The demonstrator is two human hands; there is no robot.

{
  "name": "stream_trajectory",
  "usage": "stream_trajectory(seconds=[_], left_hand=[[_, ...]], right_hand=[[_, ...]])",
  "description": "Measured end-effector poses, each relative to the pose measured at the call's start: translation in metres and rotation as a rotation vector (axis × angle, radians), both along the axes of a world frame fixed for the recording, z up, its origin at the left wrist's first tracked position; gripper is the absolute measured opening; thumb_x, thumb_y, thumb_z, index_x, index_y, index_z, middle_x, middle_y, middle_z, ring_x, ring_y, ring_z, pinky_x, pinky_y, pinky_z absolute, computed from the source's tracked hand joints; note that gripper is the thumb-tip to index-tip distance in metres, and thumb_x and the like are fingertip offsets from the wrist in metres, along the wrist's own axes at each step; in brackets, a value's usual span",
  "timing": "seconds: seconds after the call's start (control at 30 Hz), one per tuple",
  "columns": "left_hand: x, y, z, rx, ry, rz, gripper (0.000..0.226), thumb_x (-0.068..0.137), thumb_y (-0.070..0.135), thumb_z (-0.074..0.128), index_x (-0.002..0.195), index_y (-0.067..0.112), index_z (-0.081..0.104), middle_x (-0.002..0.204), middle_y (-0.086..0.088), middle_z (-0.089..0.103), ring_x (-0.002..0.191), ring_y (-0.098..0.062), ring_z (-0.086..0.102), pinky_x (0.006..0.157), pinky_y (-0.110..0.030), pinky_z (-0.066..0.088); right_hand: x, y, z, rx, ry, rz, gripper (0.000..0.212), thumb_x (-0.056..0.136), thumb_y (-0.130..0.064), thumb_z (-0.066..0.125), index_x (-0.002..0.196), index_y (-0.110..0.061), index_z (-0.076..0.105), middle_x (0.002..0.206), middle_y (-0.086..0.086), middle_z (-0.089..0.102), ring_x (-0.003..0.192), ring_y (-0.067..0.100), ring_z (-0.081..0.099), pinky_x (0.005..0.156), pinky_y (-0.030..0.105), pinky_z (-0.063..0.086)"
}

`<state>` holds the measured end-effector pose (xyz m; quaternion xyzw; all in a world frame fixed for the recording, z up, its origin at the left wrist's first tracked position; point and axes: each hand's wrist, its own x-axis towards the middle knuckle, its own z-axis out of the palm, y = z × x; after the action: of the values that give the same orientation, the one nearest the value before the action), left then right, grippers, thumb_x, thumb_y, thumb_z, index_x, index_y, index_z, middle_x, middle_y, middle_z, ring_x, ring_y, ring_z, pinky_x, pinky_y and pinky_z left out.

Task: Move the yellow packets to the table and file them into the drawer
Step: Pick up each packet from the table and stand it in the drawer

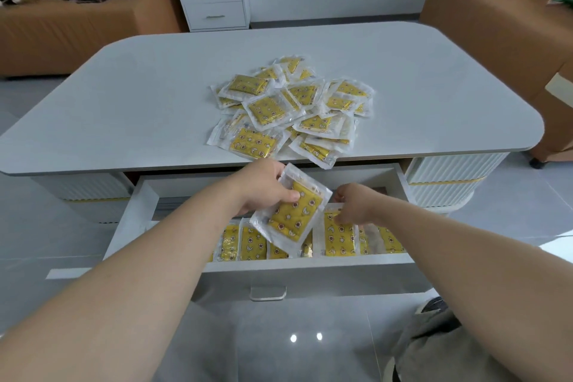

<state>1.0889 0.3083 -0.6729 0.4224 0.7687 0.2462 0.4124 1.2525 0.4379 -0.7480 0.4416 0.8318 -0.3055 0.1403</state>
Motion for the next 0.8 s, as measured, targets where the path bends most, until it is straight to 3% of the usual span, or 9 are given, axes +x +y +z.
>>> stream_trajectory(seconds=[0.1,0.2,0.27,0.33,0.43,0.5,0.67,0.8], left_hand=[[-0.001,0.0,-0.015,-0.102,0.07,-0.059,0.026,0.086,0.009,0.078,0.109,0.018,0.067,0.103,-0.002,0.073,0.096,-0.018,0.07,0.092,-0.04,0.057],[-0.005,0.003,-0.033,-0.196,0.083,-0.03,0.047,0.084,0.01,0.08,0.127,0.015,0.061,0.115,-0.007,0.069,0.104,-0.025,0.068,0.096,-0.043,0.055],[-0.009,0.007,-0.044,-0.247,0.053,0.004,0.045,0.085,0.01,0.078,0.126,0.011,0.061,0.118,-0.013,0.069,0.106,-0.033,0.068,0.096,-0.048,0.055],[-0.011,0.01,-0.053,-0.284,-0.003,0.053,0.034,0.088,0.013,0.074,0.121,0.008,0.063,0.118,-0.016,0.07,0.11,-0.035,0.067,0.098,-0.051,0.054],[-0.012,0.017,-0.068,-0.316,-0.082,0.198,0.056,0.095,0.025,0.067,0.143,0.006,0.046,0.141,-0.015,0.056,0.13,-0.036,0.052,0.109,-0.046,0.041],[-0.009,0.021,-0.076,-0.31,-0.143,0.29,0.061,0.097,0.028,0.066,0.147,0.004,0.041,0.15,-0.013,0.047,0.139,-0.035,0.042,0.11,-0.044,0.035],[0.001,0.031,-0.094,-0.302,-0.245,0.409,0.041,0.092,0.03,0.072,0.123,0.008,0.058,0.113,-0.012,0.069,0.099,-0.03,0.067,0.094,-0.045,0.052],[0.011,0.032,-0.103,-0.292,-0.136,0.332,0.052,0.086,0.031,0.079,0.127,0.007,0.057,0.116,-0.013,0.066,0.105,-0.032,0.063,0.089,-0.043,0.054]], right_hand=[[-0.004,-0.002,-0.011,0.073,-0.067,0.085,0.054,0.088,-0.024,0.076,0.136,-0.01,0.057,0.123,0.007,0.064,0.111,0.026,0.061,0.086,0.031,0.051],[-0.006,-0.003,-0.02,0.172,-0.17,0.163,0.066,0.086,-0.043,0.076,0.142,-0.018,0.052,0.134,0.008,0.058,0.128,0.03,0.05,0.101,0.041,0.048],[-0.005,-0.005,-0.023,0.259,-0.205,0.212,0.069,0.087,-0.048,0.073,0.147,-0.023,0.048,0.144,0.01,0.047,0.138,0.034,0.038,0.108,0.046,0.041],[-0.005,-0.006,-0.024,0.326,-0.211,0.263,0.067,0.089,-0.048,0.071,0.147,-0.026,0.047,0.146,0.012,0.043,0.137,0.033,0.037,0.108,0.047,0.04],[-0.006,-0.008,-0.024,0.365,-0.223,0.305,0.062,0.09,-0.049,0.069,0.143,-0.026,0.049,0.143,0.012,0.044,0.133,0.033,0.038,0.106,0.046,0.041],[-0.006,-0.007,-0.022,0.373,-0.236,0.317,0.062,0.09,-0.05,0.068,0.143,-0.025,0.048,0.143,0.012,0.044,0.133,0.033,0.039,0.106,0.046,0.041],[-0.006,-0.004,-0.009,0.333,-0.268,0.297,0.053,0.092,-0.038,0.066,0.139,-0.019,0.049,0.14,0.013,0.048,0.132,0.034,0.039,0.104,0.047,0.042],[-0.006,-0.003,-0.002,0.336,-0.298,0.313,0.047,0.094,-0.027,0.063,0.139,-0.019,0.05,0.141,0.012,0.05,0.134,0.035,0.039,0.105,0.047,0.041]])
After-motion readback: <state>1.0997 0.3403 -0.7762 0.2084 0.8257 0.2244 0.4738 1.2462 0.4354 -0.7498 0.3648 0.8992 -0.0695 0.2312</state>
